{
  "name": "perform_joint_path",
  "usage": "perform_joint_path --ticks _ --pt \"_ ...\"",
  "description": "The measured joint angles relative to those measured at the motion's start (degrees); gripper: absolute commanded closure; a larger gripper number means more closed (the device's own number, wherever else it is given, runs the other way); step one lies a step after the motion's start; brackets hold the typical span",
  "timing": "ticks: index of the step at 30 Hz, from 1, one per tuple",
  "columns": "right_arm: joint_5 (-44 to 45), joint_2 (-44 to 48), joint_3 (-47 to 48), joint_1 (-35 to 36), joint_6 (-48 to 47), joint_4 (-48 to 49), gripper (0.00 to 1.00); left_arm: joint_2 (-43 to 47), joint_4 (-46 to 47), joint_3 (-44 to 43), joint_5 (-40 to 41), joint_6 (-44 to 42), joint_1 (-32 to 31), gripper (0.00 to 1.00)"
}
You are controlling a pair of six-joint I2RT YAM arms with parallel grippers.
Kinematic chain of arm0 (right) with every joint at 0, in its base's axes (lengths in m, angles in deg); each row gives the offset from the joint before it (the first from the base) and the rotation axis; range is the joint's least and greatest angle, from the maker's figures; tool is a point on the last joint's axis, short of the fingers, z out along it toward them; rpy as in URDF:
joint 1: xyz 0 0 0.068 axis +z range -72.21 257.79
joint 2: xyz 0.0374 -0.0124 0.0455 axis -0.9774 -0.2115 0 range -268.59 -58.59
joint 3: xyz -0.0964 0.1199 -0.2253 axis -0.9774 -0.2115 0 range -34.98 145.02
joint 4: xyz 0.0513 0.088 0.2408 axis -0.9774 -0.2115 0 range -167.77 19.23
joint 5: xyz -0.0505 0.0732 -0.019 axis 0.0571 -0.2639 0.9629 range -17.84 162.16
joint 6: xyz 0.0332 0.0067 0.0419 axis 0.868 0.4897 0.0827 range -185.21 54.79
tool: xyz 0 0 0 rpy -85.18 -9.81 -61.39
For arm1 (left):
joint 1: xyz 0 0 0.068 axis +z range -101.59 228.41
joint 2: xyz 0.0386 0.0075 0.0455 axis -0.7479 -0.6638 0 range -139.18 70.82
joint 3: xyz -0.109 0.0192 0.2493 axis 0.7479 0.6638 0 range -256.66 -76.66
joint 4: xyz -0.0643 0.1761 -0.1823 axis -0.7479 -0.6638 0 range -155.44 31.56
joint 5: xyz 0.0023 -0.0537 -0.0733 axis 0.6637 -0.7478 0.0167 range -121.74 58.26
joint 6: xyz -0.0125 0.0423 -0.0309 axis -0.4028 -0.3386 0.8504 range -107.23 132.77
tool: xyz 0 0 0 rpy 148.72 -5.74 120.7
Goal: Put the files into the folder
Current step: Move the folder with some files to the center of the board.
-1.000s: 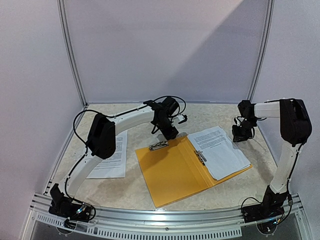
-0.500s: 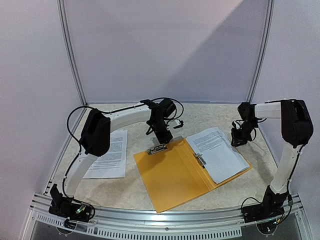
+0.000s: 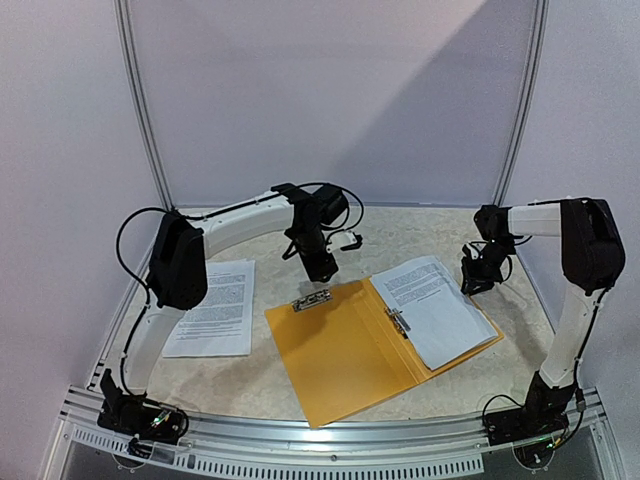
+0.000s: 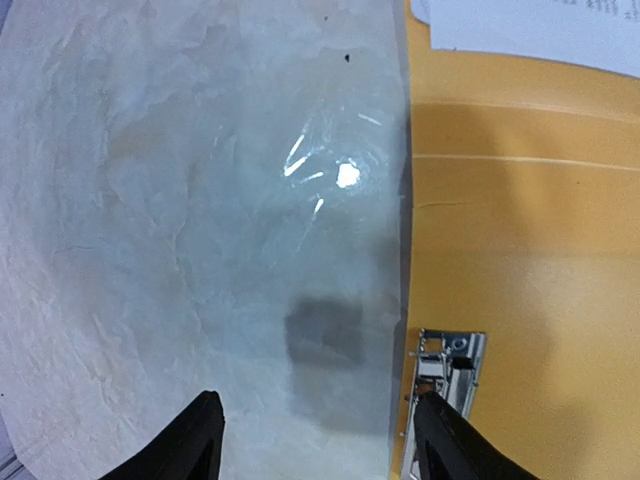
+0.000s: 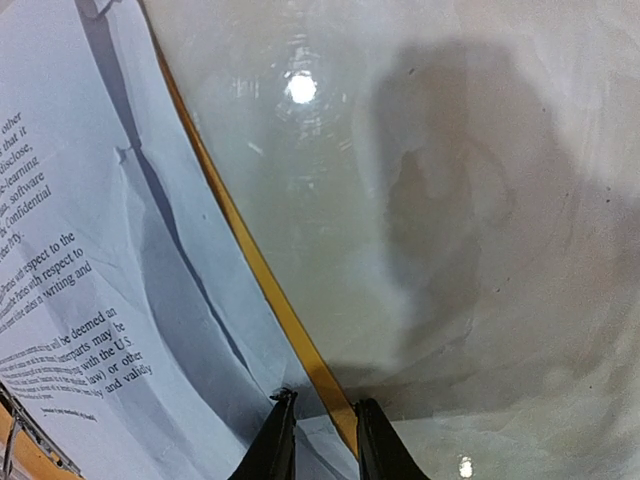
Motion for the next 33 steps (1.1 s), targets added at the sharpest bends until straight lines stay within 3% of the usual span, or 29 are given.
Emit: perform_joint_path --ticks 9,18,27,33 --pt "2.08 -0.68 2.97 1.05 0.37 -6.86 0.75 6.69 -3.78 2.8 -2.36 0.48 -1.44 0.32" --pt "3.34 -5.4 20.15 1.16 -1.51 -10.03 0.7 12.2 -11.87 16.65 -10.32 0.33 -4.5 0.3" --pt "-1.88 -18.21 36.61 6.43 -5.11 -2.86 0.69 13.25 -15.93 21.81 -22.45 -4.46 -15.85 0.31" --pt "-4.81 -26.43 41.86 11.3 -5.66 -1.09 0.69 12.74 -17.14 19.96 -27.5 -5.81 -22.38 0.31"
